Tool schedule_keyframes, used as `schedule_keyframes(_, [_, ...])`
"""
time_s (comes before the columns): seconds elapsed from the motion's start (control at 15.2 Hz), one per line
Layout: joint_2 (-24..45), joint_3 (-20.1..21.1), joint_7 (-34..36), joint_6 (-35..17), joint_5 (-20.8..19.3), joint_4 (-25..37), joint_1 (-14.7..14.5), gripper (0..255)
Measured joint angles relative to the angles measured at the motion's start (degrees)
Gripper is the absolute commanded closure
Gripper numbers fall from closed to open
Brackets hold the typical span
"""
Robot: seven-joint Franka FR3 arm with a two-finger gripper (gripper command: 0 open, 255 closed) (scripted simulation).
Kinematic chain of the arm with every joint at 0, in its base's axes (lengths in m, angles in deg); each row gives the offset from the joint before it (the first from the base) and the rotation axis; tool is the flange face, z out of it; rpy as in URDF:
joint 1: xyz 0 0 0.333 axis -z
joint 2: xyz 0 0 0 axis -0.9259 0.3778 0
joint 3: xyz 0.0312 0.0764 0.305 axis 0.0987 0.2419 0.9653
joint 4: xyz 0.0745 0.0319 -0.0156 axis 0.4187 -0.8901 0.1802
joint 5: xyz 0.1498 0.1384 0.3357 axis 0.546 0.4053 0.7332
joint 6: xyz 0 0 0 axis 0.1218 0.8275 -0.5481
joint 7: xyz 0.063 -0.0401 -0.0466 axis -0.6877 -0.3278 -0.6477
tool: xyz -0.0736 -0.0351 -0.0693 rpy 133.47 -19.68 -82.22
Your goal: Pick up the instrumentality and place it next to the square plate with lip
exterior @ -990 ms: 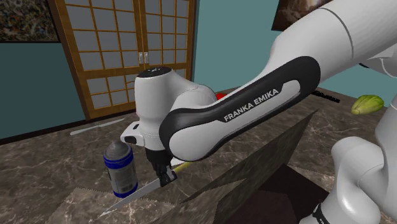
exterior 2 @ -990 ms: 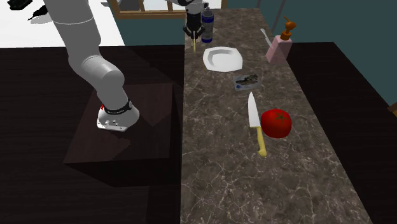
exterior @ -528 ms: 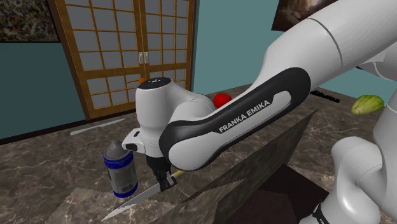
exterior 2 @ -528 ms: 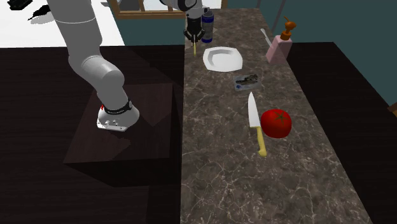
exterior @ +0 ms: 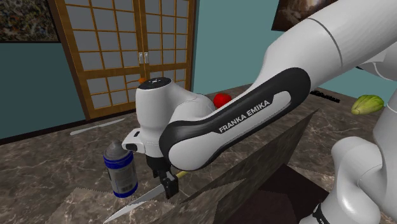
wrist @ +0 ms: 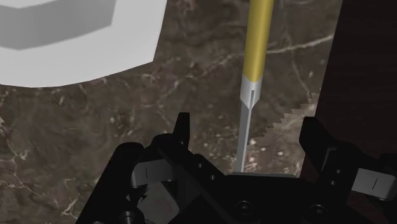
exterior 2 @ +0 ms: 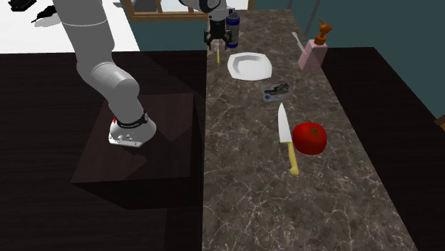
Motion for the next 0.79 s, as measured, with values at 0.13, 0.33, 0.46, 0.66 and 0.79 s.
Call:
schedule_keyframes(0.13, [0.0, 0.0, 0.0, 0.0, 0.0, 0.0, 0.0, 0])
schedule_keyframes(0.33, [-2.0, 0.0, 0.3, 3.4, -0.2, 1.5, -0.1, 0])
schedule_keyframes(0.46, [-3.1, 0.0, 0.3, 5.8, -0.4, 2.8, -0.1, 0])
schedule_keyframes(0.66, [-3.4, -0.1, 0.3, 6.6, -0.4, 3.2, -0.1, 0])
schedule_keyframes(0.79, [-3.5, -0.1, 0.3, 6.7, -0.4, 3.3, -0.1, 0])
